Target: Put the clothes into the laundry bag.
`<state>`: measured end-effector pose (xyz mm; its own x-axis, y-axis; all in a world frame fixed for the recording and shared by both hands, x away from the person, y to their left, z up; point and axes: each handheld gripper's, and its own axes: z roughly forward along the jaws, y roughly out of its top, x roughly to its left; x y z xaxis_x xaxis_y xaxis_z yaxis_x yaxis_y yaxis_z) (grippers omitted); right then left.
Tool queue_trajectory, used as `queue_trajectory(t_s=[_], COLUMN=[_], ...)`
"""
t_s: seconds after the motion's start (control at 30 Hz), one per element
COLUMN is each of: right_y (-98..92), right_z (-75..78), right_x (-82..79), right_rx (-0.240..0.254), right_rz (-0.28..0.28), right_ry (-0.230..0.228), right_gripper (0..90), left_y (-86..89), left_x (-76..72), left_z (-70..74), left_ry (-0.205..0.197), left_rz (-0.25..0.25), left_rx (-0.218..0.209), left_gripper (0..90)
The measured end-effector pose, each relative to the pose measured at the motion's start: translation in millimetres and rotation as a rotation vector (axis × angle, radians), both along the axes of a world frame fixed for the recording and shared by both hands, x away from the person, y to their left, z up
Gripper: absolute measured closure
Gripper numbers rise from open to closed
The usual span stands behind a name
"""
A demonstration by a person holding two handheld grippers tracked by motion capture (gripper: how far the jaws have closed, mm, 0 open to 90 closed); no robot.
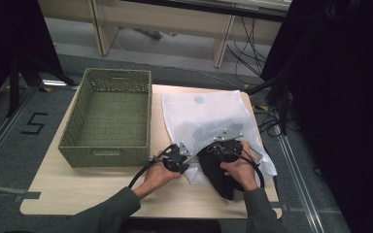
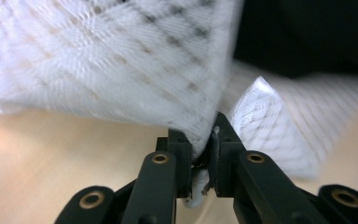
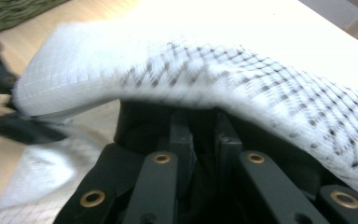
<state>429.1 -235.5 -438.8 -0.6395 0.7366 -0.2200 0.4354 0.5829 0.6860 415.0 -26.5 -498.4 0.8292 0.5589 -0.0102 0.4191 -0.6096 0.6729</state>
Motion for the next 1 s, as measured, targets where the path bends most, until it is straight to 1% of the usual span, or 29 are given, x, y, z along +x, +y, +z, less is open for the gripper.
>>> queue_trajectory(t_s=[0.07,0.1,0.13,0.17,0.2,0.23,0.27,0.3,0.33,0.37,0.4,0.43,0.47,0.5,0.53,0.57,0.6,0.63,0.67,0.7,0.73,0.77,0.8,0.83,0.87,0.9,0.93,0.97,1.0], right_y=[2.5,4.7,9.0,14.3,19.2,22.2,26.5,29.1,31.5,32.8,32.7,32.6,31.0,27.9,23.9,20.2,20.2,8.6,4.5,-1.3,-1.3,-7.3,-15.9,-20.4,-23.9,-28.2,-27.8,-27.8,-23.9], right_z=[0.3,-0.3,-1.3,-2.2,-3.8,-4.6,-7.1,-9.6,-12.0,-14.8,-14.3,-10.9,-6.5,-1.4,3.7,7.8,7.8,18.9,22.3,24.8,24.8,26.8,25.8,22.7,17.6,6.5,-1.9,-5.3,-10.9], right_x=[-4.7,-5.6,-8.0,-9.0,-9.0,-8.0,-5.4,-1.6,0.0,3.7,4.4,1.8,-1.8,-6.4,-12.0,-17.0,-17.0,-34.8,-41.3,-49.4,-49.4,-57.3,-68.5,-76.2,-82.3,-88.7,-90.4,-90.8,-91.5], right_rx=[-0.002,-0.019,-0.023,-0.046,-0.060,-0.072,-0.093,-0.118,-0.121,-0.119,-0.110,-0.068,-0.056,-0.031,0.004,0.024,0.024,0.095,0.123,0.150,0.150,0.153,0.154,0.155,0.155,0.136,0.152,0.143,0.160], right_rz=[-0.001,0.022,0.013,0.019,0.012,0.009,0.002,0.009,-0.009,-0.009,0.001,-0.002,-0.002,0.013,0.015,0.022,0.022,0.011,-0.004,-0.018,-0.018,-0.019,-0.014,-0.021,-0.036,-0.035,-0.038,-0.027,-0.020], right_ry=[0.014,0.011,0.019,0.020,0.011,0.004,-0.008,-0.021,-0.016,-0.018,-0.007,0.019,0.011,0.014,0.022,0.035,0.035,0.072,0.076,0.067,0.067,0.081,0.104,0.128,0.157,0.182,0.174,0.193,0.224], right_gripper=[82.4,82.4,82.3,82.3,82.2,82.1,81.9,81.4,80.3,78.1,75.6,73.0,70.1,65.9,59.9,53.9,53.9,47.6,45.7,43.6,43.6,41.2,39.9,39.2,37.8,37.1,36.9,36.1,35.1], left_y=[8.2,11.8,11.8,16.9,23.3,26.9,28.5,30.1,30.1,29.6,30.2,31.6,29.0,29.1,28.8,28.5,28.5,28.7,28.7,28.7,28.7,28.9,30.1,29.7,28.4,30.3,30.2,29.4,27.5], left_x=[-12.0,-16.9,-16.9,-22.7,-29.4,-31.6,-32.4,-31.3,-31.3,-29.0,-27.5,-26.3,-28.5,-28.6,-28.7,-28.3,-28.3,-28.7,-28.8,-28.3,-28.3,-27.9,-26.9,-27.4,-28.2,-26.3,-26.4,-26.9,-28.4], left_z=[2.6,2.5,2.5,1.9,-1.0,-3.0,-5.2,-4.8,-4.8,-5.8,-5.8,-4.5,-6.8,-6.6,-6.6,-6.5,-6.5,-6.6,-6.7,-6.5,-6.5,-6.0,-5.1,-5.4,-6.3,-4.1,-4.0,-4.7,-6.4], left_ry=[-0.011,-0.003,-0.003,-0.001,0.005,0.007,0.006,0.012,0.012,0.005,-0.004,-0.006,-0.002,-0.003,-0.003,-0.007,-0.007,-0.002,-0.004,-0.003,-0.003,0.002,0.000,-0.001,0.000,0.003,0.003,-0.007,-0.003], left_rz=[-0.043,-0.056,-0.056,-0.070,-0.088,-0.108,-0.093,-0.094,-0.094,-0.075,-0.083,-0.103,-0.065,-0.071,-0.068,-0.072,-0.072,-0.066,-0.069,-0.074,-0.074,-0.076,-0.093,-0.086,-0.068,-0.102,-0.102,-0.095,-0.066], left_rx=[0.016,0.011,0.011,0.009,0.030,0.052,0.029,0.034,0.034,0.016,0.022,0.050,0.007,0.010,0.010,0.012,0.012,0.009,0.009,0.013,0.013,0.016,0.037,0.032,0.012,0.052,0.053,0.043,0.014], left_gripper=[81.4,81.5,81.5,81.5,81.5,81.5,81.4,81.3,81.3,81.2,81.1,81.1,81.1,81.0,81.0,81.0,80.9,80.9,80.9,80.9,80.9,80.9,80.9,80.9,80.9,80.9,80.9,80.9,80.9])
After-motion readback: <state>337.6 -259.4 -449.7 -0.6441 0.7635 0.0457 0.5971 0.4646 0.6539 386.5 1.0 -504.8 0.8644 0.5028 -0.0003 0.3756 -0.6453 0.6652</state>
